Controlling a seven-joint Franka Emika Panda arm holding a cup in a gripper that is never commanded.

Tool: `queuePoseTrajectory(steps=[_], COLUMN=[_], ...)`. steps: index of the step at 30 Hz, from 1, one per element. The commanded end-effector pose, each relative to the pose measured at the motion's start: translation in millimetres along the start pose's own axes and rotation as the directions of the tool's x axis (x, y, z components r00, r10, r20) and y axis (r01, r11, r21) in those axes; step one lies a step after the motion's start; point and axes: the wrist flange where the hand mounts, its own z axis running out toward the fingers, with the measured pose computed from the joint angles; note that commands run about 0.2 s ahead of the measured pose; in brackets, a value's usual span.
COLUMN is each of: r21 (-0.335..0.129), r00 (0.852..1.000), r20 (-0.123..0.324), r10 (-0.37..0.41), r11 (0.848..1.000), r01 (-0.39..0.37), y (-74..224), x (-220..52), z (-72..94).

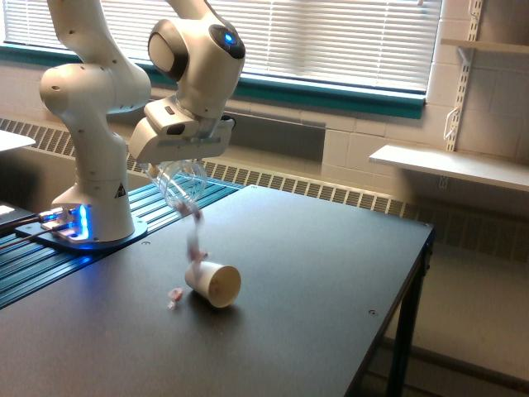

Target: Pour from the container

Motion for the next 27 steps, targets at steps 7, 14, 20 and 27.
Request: queuePoseTrajectory(steps=[7,14,20,27], r21=[-0.010,0.005,0.020,0.066], r00=[0.999,0.997,0.992,0.991], r20=[-0.030,-0.068,-0.121,-0.128], r10=[-0.038,-0.025,-0.040,-0.030], r11=[0.999,1.000,0.999,0.997], r01=[0.038,0.026,0.043,0.039], y=[-8,-12,-17,-14], x=[-15,-19,-28,-33], z=[-3.3,-4.8,-9.2,-14.5])
